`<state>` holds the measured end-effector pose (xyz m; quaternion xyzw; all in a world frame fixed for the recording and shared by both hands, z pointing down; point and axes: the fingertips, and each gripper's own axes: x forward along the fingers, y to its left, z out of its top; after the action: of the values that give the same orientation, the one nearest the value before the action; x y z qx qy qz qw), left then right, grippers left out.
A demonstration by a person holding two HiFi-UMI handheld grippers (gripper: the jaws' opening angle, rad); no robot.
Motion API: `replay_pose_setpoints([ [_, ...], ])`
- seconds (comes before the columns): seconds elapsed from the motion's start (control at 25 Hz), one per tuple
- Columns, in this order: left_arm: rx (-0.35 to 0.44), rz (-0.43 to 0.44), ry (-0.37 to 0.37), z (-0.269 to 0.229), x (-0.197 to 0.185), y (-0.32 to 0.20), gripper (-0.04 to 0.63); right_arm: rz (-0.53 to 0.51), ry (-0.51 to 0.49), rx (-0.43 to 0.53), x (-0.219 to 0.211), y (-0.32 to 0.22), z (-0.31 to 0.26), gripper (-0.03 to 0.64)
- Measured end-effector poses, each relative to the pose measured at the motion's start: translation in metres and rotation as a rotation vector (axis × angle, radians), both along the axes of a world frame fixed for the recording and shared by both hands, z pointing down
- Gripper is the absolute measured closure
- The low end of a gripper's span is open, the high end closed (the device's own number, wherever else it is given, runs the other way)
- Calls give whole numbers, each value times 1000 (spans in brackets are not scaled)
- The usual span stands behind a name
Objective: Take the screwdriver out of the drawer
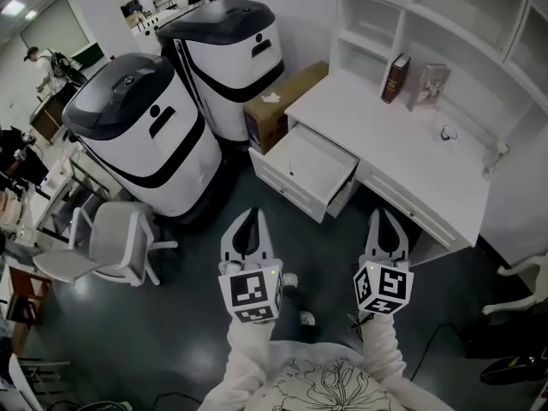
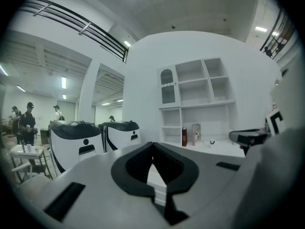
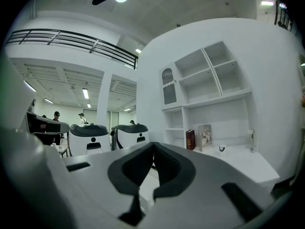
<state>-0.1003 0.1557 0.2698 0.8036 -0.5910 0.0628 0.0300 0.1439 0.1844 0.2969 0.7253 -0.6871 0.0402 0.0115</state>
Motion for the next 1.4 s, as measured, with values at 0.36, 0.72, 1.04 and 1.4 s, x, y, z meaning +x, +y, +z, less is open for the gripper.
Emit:
replay_pose_setpoints([
  [0.36,-14,12,4,14,16,-78,589,25,5,-13,19,-68,12,614],
  [0.72,-29,58,31,19,40,-179,589,72,25,-17,38,-154,11,614],
  [1.04,-45,106,30,25,54,-269,589,121,24,-25,48,-233,15,614],
  [1.4,-109,128,10,56,60,-330,589,141,26,-82,53,-287,41,614],
])
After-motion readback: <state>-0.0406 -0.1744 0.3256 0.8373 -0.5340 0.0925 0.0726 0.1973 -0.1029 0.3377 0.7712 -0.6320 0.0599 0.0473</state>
